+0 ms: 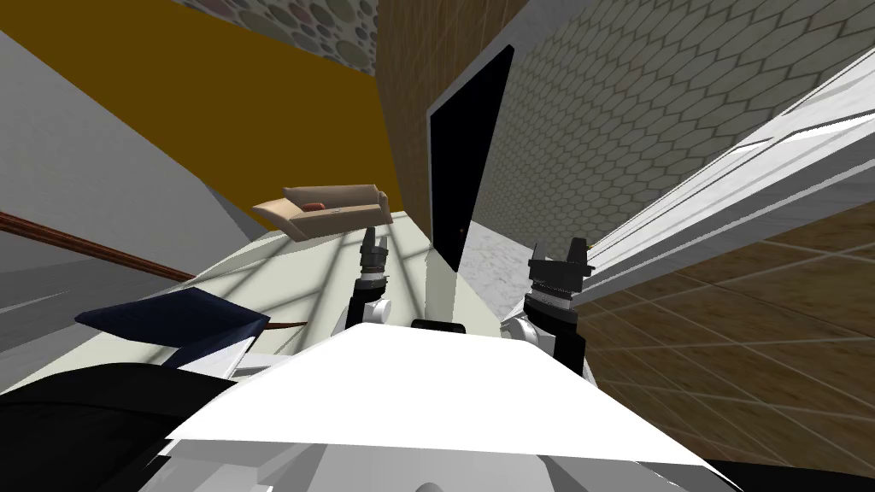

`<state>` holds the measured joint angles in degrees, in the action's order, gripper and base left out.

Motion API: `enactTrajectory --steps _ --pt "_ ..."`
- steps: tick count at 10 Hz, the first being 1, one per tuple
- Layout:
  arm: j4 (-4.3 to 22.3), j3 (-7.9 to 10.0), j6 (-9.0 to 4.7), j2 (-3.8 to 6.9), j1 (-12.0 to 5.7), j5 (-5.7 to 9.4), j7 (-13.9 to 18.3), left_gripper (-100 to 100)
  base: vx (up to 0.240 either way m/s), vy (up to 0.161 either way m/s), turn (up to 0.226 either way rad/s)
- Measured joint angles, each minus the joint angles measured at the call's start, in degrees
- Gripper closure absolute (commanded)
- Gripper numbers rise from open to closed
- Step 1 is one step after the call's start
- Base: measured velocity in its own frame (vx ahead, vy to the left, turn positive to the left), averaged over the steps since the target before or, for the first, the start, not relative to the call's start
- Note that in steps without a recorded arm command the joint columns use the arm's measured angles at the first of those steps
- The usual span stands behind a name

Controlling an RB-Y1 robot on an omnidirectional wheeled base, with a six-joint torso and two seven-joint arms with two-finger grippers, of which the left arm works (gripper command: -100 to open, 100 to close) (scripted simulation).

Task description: Push the door open

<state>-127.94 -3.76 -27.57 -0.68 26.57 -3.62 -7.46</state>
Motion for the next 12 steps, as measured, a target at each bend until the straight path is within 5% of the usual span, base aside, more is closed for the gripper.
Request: enactTrajectory --steps 12 --pt "14.2 -0.99 -3.2 3.0 -5.76 -0.3 2.8 -100 0.091 0.012 -0.08"
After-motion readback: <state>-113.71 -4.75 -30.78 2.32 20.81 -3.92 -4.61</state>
